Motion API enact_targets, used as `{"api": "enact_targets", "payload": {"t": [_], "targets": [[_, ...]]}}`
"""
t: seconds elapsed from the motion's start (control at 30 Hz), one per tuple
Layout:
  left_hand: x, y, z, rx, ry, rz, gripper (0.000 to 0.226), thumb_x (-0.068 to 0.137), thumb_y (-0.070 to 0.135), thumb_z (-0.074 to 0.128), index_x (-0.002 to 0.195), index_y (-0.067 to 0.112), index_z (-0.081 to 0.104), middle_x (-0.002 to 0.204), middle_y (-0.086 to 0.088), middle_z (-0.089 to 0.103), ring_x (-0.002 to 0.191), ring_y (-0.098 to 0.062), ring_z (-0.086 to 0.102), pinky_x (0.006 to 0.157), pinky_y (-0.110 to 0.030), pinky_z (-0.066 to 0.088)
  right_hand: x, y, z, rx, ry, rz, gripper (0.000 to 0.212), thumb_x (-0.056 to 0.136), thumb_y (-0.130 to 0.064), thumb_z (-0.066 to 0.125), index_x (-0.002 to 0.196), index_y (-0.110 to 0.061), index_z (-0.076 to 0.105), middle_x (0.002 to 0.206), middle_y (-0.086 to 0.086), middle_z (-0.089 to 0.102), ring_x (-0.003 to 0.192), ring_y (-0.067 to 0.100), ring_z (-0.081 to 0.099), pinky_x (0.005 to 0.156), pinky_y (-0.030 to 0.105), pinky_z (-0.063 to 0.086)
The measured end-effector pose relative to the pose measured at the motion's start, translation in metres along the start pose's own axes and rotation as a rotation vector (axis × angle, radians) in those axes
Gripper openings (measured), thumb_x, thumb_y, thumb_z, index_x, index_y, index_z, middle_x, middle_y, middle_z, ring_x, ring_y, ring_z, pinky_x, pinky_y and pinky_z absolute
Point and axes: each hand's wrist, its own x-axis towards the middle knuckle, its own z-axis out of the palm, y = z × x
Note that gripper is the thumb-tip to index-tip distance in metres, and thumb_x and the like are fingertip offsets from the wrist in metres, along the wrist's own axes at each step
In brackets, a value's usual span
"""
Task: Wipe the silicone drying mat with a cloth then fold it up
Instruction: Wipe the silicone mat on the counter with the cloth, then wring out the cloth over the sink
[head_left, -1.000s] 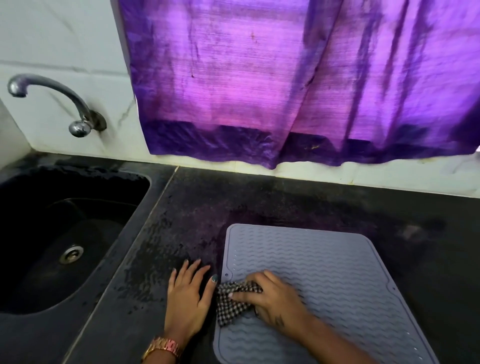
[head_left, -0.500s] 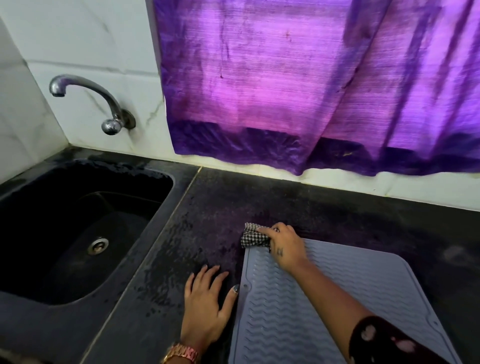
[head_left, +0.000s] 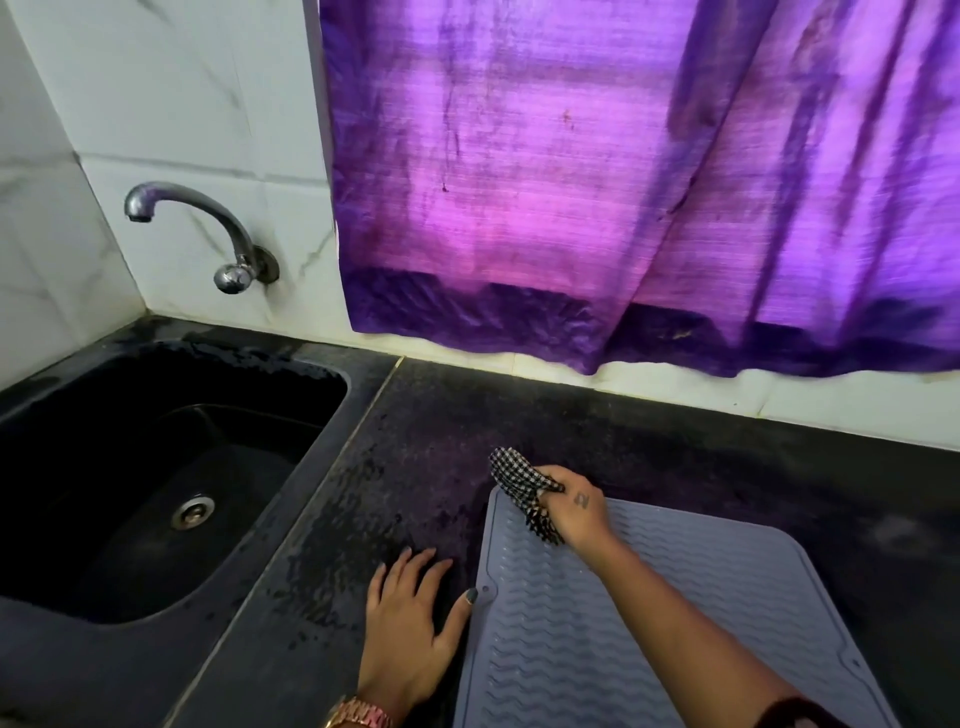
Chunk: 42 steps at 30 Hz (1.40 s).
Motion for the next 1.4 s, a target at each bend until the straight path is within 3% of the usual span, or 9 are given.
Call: {"api": "enact_targets", "payload": {"t": [0.13,0.23,0.43,0.53,0.67,0.83,1.0,1.1,1.4], "targets": [[0.007,0.009,-0.008,-0.039,0.003,-0.083,0.073,0.079,0.077,0.012,0.132,0.04,0.045,0.138,0.02,0.041,0.134,-0.006,0.029,0.113,-0.029,0.011,-0.012,-0.016,-0.004,0.381,-0.095,0.187,0.019,0.092,-0.01,0.051,0.095,-0.025,0.062,0.091,0.004,0.069,0.082,0.022,0.066,0.073,0.038,0.058],[0.029,0.015,-0.02,-0.148,-0.075,-0.178,0.058,0.085,0.072,0.029,0.133,0.04,0.042,0.135,0.016,0.046,0.128,-0.009,0.037,0.108,-0.035,0.024,-0.019,-0.031,-0.004,0.496,-0.164,0.241,0.021,0.094,-0.007,0.048,0.091,-0.023,0.061,0.084,0.003,0.069,0.073,0.018,0.066,0.053,0.028,0.055],[0.078,0.037,-0.071,-0.912,-0.116,-0.275,0.045,0.091,0.047,0.05,0.13,0.026,0.049,0.127,0.0,0.058,0.111,-0.015,0.055,0.095,-0.031,0.042,-0.029,-0.076,-0.001,0.734,-0.291,0.257,0.023,0.092,-0.002,0.047,0.109,-0.01,0.061,0.099,0.016,0.068,0.087,0.031,0.064,0.074,0.04,0.052],[0.101,0.05,-0.104,-1.168,-0.136,-0.257,0.041,0.091,0.035,0.056,0.129,0.022,0.048,0.125,-0.002,0.06,0.114,-0.018,0.056,0.102,-0.041,0.042,-0.031,-0.109,-0.001,0.88,-0.357,0.24,0.021,0.094,-0.004,0.044,0.105,-0.012,0.06,0.09,0.014,0.068,0.079,0.028,0.063,0.068,0.039,0.051],[0.13,0.057,-0.153,-1.39,-0.093,-0.14,0.042,0.086,0.005,0.062,0.126,0.013,0.05,0.108,-0.005,0.067,0.099,-0.019,0.063,0.088,-0.032,0.05,-0.033,-0.159,-0.008,0.983,-0.374,0.179,0.016,0.094,-0.01,0.046,0.098,-0.015,0.061,0.072,0.007,0.071,0.071,0.022,0.064,0.058,0.032,0.051],[0.146,0.06,-0.221,-1.424,-0.062,0.019,0.062,0.078,-0.007,0.065,0.133,0.012,0.044,0.117,-0.014,0.063,0.108,-0.029,0.061,0.099,-0.046,0.046,-0.035,-0.227,-0.016,0.99,-0.341,0.031,0.013,0.094,-0.015,0.05,0.099,-0.02,0.062,0.075,0.004,0.07,0.068,0.019,0.065,0.055,0.029,0.051],[0.146,0.047,-0.276,-1.402,-0.109,0.149,0.076,0.075,-0.015,0.062,0.138,0.02,0.039,0.122,-0.013,0.061,0.101,-0.025,0.064,0.079,-0.035,0.055,-0.037,-0.272,-0.012,1.029,-0.355,-0.088,0.01,0.093,-0.017,0.053,0.097,-0.016,0.062,0.083,0.008,0.072,0.073,0.023,0.068,0.059,0.034,0.054],[0.145,0.032,-0.291,-1.376,-0.115,0.166,0.082,0.075,-0.021,0.058,0.143,0.019,0.033,0.127,-0.015,0.058,0.104,-0.026,0.062,0.086,-0.04,0.052,-0.038,-0.285,-0.004,1.038,-0.394,-0.088,0.011,0.092,-0.018,0.054,0.099,-0.016,0.062,0.085,0.009,0.071,0.074,0.023,0.068,0.053,0.031,0.053],[0.14,-0.025,-0.296,-1.398,-0.024,0.101,0.09,0.076,-0.025,0.053,0.145,0.026,0.026,0.118,-0.01,0.063,0.094,-0.02,0.065,0.075,-0.032,0.055,-0.031,-0.311,0.049,1.047,-0.563,-0.034,0.013,0.093,-0.014,0.052,0.099,-0.007,0.061,0.077,0.012,0.072,0.061,0.024,0.069,0.051,0.034,0.057]]}}
